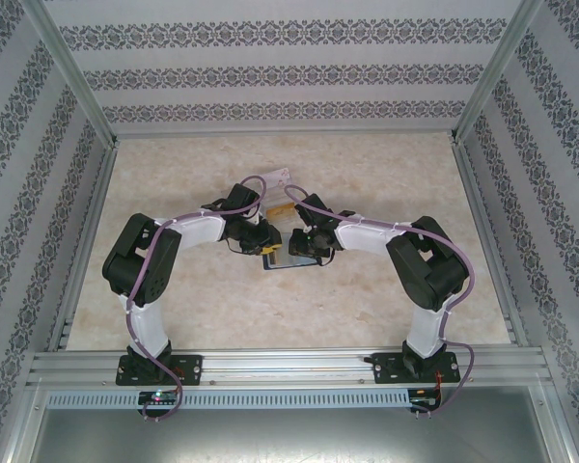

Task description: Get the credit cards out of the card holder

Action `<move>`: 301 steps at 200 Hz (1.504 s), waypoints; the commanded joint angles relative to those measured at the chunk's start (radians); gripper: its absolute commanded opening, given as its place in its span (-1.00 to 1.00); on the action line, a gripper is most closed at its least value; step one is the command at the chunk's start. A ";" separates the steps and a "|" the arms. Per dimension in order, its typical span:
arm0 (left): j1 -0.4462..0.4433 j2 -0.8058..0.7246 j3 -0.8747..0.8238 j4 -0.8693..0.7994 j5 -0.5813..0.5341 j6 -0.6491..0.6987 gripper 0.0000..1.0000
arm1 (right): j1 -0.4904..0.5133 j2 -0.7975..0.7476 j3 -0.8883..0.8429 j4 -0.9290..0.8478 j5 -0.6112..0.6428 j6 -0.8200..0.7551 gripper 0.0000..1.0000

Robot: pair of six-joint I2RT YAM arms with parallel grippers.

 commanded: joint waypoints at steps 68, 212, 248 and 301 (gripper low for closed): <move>-0.013 0.016 0.028 0.020 0.097 0.002 -0.43 | -0.013 0.062 -0.059 -0.085 0.025 0.004 -0.43; -0.060 0.076 0.097 0.131 0.191 -0.063 -0.34 | -0.109 -0.339 -0.265 0.090 -0.096 -0.015 -0.30; -0.099 0.105 0.133 0.182 0.224 -0.098 -0.24 | -0.128 -0.459 -0.333 0.086 -0.015 -0.010 -0.22; -0.124 0.165 0.196 0.087 0.139 -0.095 -0.19 | -0.138 -0.538 -0.366 0.079 0.022 0.001 -0.13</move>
